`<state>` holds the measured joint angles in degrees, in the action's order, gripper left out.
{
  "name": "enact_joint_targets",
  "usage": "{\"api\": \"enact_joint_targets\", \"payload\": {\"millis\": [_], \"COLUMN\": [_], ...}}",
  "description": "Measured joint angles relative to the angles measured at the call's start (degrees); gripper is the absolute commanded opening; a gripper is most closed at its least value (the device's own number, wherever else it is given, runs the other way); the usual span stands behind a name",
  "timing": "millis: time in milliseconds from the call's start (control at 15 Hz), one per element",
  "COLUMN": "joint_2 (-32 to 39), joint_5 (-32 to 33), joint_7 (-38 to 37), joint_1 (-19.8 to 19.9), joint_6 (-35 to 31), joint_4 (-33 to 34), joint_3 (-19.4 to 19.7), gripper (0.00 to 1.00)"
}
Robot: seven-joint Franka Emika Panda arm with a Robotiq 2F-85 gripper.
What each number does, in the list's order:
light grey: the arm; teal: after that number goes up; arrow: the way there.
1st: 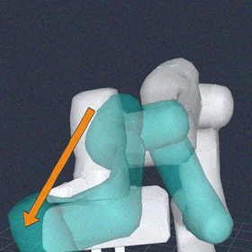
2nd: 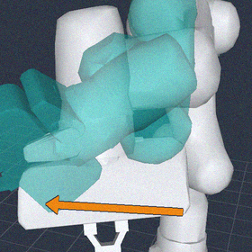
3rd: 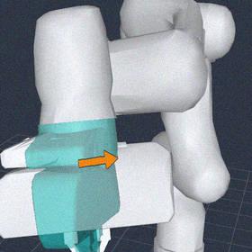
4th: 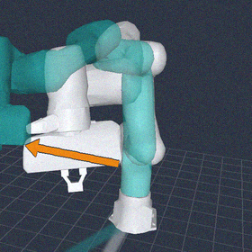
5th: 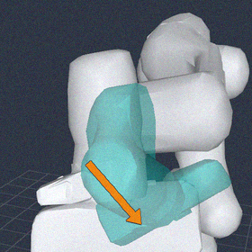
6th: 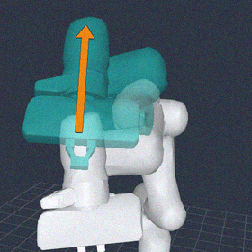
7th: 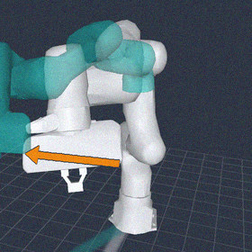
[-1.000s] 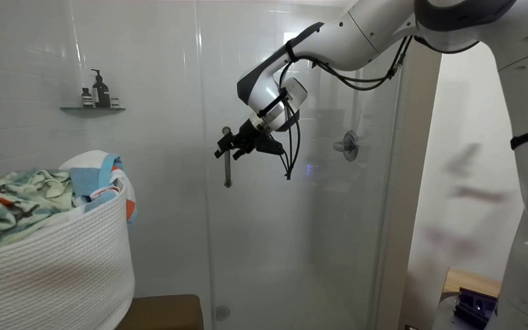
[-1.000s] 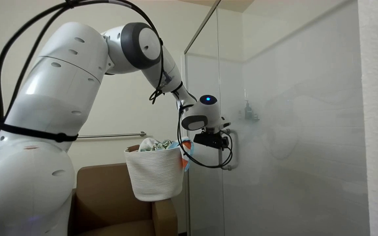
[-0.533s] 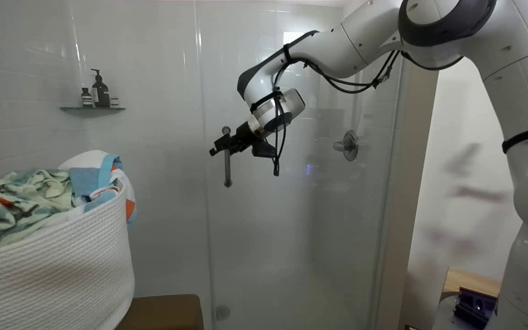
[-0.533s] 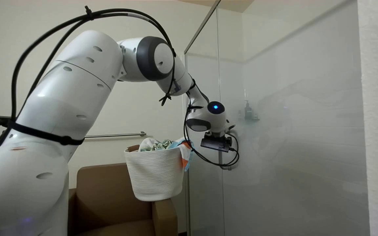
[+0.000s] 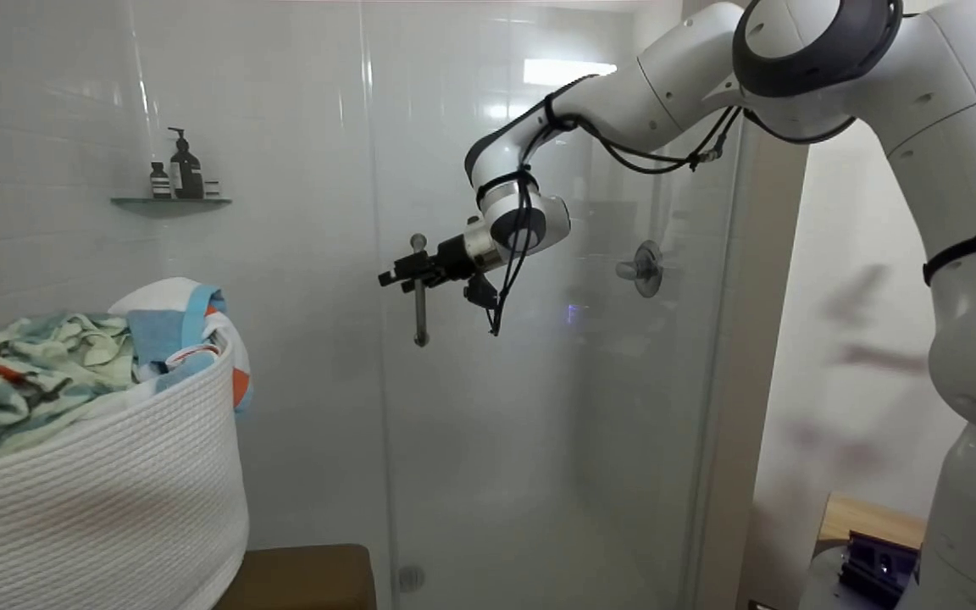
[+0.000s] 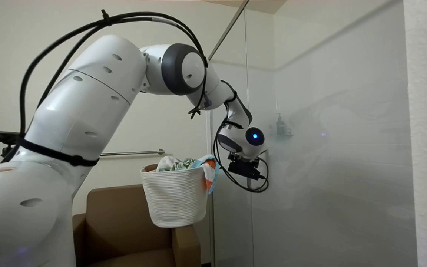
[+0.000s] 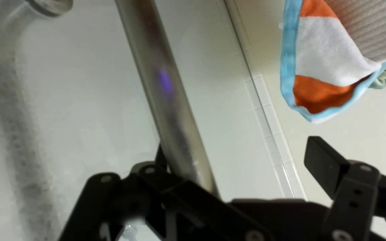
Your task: Open and close the glass door.
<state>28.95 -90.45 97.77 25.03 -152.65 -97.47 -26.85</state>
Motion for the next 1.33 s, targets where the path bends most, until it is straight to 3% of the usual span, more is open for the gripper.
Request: {"api": "enact_joint_targets", "payload": {"millis": [200,600,933,1333], "joint_2": [0.04,-1.21,-1.95,-3.55], "joint_5": [-2.89,-12.66,-15.26,-15.70], "joint_7": [2.94,5.84,5.84,5.85], "joint_1": [1.87,-9.22,-15.10,-18.69], "joint_6": [6.07,22.22,24.25,23.89], "joint_4": [-1.03,-2.40,-3.22,-5.15], "joint_3": [-0.07,17.15,23.97,27.21], "gripper": [1.00,1.00,1.00,1.00]}}
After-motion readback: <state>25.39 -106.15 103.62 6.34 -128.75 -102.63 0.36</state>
